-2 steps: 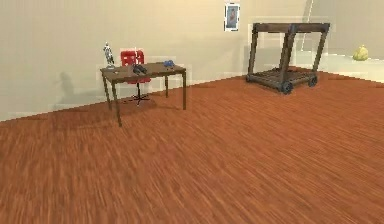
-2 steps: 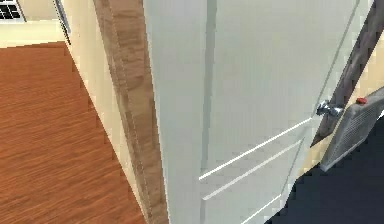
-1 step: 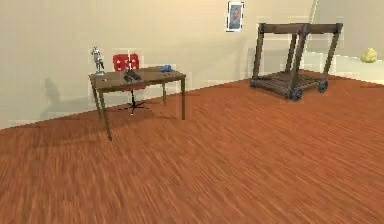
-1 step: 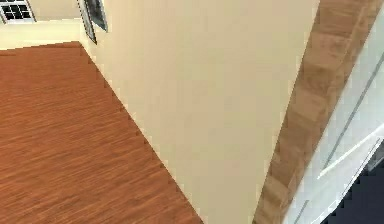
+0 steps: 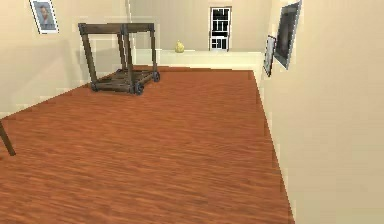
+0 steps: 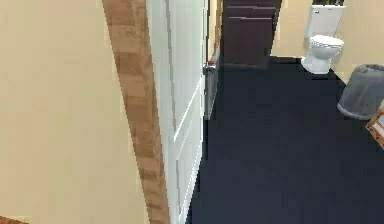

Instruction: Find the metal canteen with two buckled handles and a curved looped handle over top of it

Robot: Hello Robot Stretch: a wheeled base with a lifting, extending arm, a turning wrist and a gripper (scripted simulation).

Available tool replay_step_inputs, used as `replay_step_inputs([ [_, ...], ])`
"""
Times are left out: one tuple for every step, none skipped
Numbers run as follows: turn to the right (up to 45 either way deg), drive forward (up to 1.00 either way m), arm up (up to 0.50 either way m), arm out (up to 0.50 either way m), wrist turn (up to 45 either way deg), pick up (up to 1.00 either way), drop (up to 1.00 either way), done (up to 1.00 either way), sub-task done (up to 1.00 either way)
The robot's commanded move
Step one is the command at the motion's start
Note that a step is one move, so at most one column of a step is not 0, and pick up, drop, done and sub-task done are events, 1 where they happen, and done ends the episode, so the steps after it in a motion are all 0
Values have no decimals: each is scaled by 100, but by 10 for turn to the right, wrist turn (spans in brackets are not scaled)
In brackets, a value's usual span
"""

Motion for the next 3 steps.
replay_step_inputs([
  [120, 0, 0, 0, 0, 0, 0, 0, 0],
  [0, 100, 0, 0, 0, 0, 0, 0, 0],
  [0, 100, 0, 0, 0, 0, 0, 0, 0],
])
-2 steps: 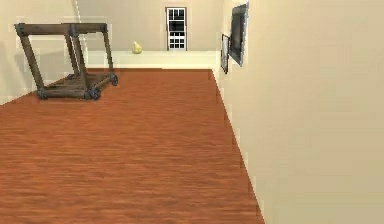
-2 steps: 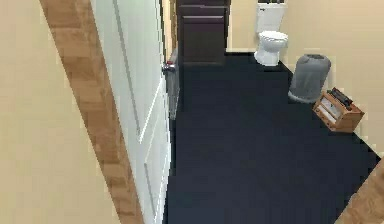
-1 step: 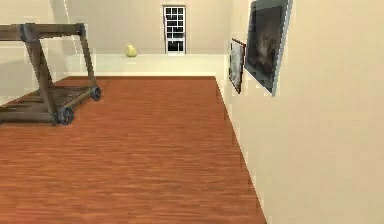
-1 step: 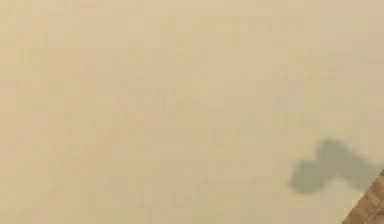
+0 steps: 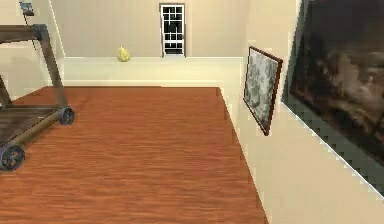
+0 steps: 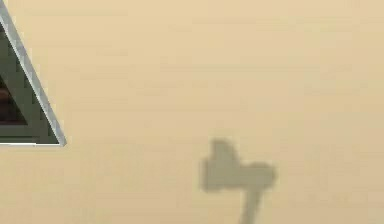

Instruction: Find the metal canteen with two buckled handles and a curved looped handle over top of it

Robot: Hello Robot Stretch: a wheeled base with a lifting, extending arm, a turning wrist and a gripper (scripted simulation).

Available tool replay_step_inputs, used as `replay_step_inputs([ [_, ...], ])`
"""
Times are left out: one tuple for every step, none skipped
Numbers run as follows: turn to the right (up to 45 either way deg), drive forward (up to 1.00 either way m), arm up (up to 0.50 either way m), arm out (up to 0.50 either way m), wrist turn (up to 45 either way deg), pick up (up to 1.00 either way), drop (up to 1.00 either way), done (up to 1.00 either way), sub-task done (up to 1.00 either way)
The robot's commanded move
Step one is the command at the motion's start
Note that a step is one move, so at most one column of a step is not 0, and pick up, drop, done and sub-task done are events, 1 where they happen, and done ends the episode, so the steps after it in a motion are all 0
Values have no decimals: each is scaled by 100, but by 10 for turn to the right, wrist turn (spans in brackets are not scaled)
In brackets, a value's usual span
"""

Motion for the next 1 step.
replay_step_inputs([
  [0, 100, 0, 0, 0, 0, 0, 0, 0],
])
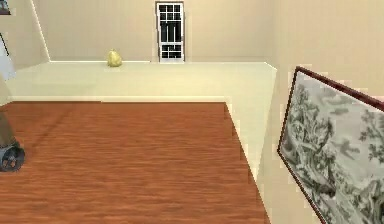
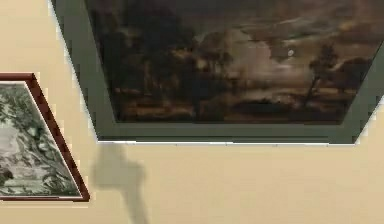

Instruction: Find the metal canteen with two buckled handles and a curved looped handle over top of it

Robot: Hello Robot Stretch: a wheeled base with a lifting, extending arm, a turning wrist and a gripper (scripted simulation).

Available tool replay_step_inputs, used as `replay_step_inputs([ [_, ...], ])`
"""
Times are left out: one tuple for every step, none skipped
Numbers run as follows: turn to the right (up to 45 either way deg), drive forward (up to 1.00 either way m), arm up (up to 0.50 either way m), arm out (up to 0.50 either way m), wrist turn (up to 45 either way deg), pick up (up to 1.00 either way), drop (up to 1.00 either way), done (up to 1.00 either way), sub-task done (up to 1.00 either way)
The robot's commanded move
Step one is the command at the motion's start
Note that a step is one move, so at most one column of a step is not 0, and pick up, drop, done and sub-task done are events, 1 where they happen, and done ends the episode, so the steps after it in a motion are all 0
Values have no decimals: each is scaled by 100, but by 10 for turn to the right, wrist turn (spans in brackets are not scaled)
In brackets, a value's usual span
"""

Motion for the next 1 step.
replay_step_inputs([
  [0, 100, 0, 0, 0, 0, 0, 0, 0],
])
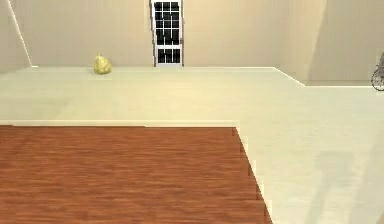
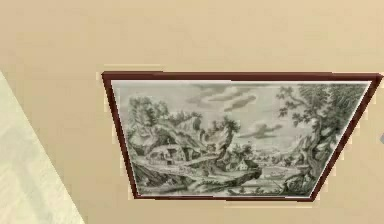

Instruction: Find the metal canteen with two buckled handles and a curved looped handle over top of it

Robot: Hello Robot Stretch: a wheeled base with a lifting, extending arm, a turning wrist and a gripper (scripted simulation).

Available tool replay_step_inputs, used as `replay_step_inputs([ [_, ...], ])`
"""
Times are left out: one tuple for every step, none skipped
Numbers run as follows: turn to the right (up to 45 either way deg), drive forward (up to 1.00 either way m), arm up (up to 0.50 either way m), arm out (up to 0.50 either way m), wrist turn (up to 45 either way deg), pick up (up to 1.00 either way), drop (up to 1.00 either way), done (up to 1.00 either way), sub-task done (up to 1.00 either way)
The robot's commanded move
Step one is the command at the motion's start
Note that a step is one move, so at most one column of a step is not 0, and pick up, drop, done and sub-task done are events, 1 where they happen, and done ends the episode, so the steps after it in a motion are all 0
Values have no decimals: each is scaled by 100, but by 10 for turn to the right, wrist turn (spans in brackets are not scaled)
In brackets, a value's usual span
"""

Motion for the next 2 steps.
replay_step_inputs([
  [30, 0, 0, 0, 0, 0, 0, 0, 0],
  [0, 70, 0, 0, 0, 0, 0, 0, 0],
])
